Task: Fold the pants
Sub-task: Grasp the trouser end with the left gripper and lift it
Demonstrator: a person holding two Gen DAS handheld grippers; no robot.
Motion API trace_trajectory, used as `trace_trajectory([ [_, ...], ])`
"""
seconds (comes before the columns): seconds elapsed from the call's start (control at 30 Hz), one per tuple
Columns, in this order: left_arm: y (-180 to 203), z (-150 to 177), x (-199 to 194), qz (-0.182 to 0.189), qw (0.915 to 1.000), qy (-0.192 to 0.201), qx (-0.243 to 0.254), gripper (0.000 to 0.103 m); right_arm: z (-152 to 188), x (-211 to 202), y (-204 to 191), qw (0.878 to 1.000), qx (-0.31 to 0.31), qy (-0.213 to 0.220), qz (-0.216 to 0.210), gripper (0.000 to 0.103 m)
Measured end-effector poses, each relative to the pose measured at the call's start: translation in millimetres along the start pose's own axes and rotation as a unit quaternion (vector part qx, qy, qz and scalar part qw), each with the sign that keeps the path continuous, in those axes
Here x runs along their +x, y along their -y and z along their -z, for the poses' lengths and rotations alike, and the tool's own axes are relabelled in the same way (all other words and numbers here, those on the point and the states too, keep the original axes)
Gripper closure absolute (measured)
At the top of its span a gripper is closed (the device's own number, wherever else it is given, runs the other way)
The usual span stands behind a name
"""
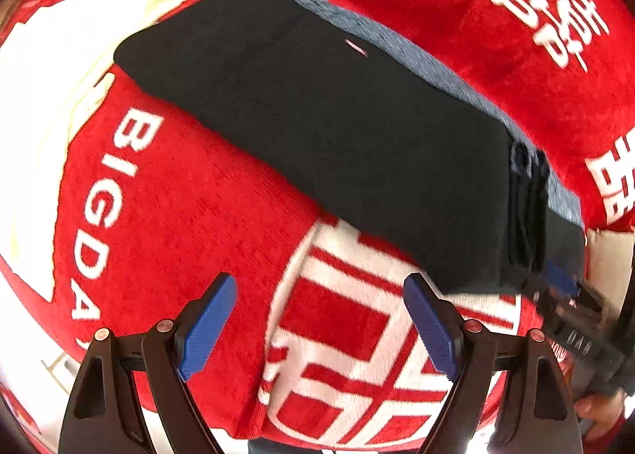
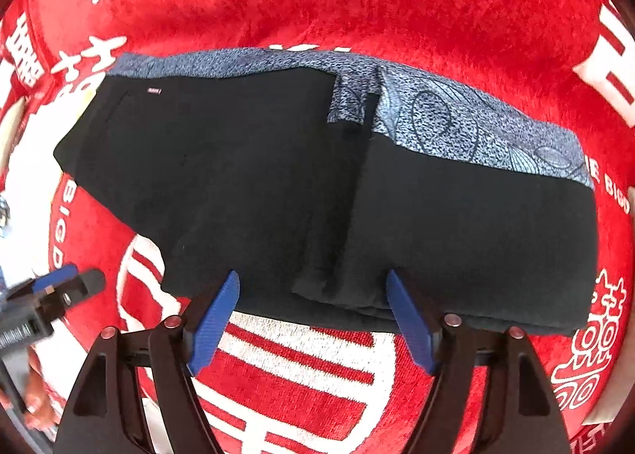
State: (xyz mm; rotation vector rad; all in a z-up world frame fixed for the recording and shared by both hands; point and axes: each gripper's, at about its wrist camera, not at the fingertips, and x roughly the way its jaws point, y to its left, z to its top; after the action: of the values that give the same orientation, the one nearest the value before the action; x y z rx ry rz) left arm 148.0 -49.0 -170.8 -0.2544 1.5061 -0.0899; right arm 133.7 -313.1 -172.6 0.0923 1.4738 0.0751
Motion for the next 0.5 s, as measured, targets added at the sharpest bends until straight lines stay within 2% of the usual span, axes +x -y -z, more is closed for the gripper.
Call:
trace_trajectory([
  [0.27, -39.2, -36.8, -1.0, 0.046, 0.9957, 0.030, -0.075, 0.017, 0.8, 6.6, -12.4, 0.999, -0.026, -0.004, 0.030, 0.017],
  [0.37, -57.2, -48.4, -3.7, 0.102, 0.9884, 0.052, -0.099, 0.017, -0.7, 7.4, -11.6, 0.999, -0.025, -0.008, 0.031, 0.016],
  [0.5, -82.0, -61.0, -0.7, 0.138, 0.9791, 0.077, -0.128, 0.017, -2.1, 8.3, -11.8, 0.999, -0.030, -0.013, 0.032, 0.016],
])
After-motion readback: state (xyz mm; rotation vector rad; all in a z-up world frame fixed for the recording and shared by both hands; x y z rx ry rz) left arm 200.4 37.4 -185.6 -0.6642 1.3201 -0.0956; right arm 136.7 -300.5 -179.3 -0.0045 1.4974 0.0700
